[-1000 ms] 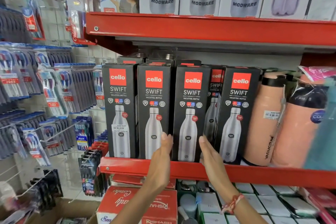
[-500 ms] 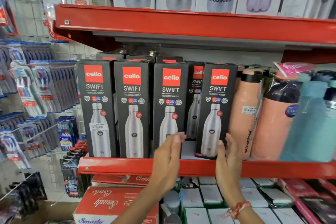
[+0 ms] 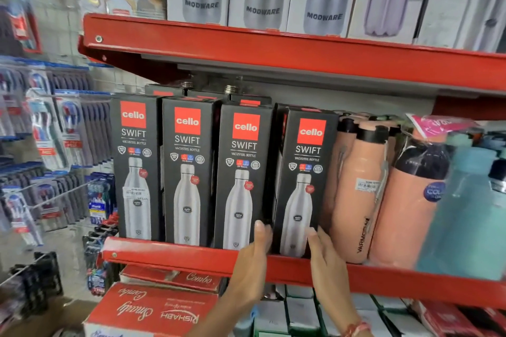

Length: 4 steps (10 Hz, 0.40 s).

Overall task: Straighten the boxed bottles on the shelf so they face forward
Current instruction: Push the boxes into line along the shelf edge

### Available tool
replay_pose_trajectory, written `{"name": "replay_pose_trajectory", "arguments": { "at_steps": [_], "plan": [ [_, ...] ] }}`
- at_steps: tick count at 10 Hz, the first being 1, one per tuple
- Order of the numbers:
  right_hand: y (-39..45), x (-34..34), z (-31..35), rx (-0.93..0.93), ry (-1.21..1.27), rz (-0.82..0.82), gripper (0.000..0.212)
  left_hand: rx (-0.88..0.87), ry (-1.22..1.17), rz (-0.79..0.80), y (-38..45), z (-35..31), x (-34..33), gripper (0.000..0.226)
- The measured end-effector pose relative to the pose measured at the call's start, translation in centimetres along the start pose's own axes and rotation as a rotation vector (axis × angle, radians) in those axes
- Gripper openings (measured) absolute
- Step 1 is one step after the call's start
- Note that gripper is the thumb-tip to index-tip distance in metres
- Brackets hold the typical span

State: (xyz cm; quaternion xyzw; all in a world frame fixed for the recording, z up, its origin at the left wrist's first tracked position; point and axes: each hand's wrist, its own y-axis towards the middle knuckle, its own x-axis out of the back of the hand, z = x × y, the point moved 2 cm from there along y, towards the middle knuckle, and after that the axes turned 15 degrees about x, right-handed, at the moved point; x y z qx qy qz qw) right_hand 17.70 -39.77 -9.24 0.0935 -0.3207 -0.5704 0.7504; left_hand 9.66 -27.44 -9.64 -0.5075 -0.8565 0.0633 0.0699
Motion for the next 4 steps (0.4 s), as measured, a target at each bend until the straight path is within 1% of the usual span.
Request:
{"name": "replay_pose_trajectory", "arguments": {
  "at_steps": [2, 3, 4],
  "plan": [
    [-1.5, 0.2, 0.9, 0.044, 0.029, 0.004, 0.080, -0.067, 0.080, -0.040, -1.6, -0.3, 1.5, 0.131],
    [-1.6, 0.5, 2.0, 0.046, 0.001, 0.017, 0.069, -0.106, 0.185, -0.047, -2.8, -0.8, 1.6, 0.122],
    [-1.5, 1.2, 4.5, 0.108, -0.024, -0.021, 0.060, -0.197, 0.234, -0.037, -4.6, -3.1, 2.9, 0.109]
  ]
}}
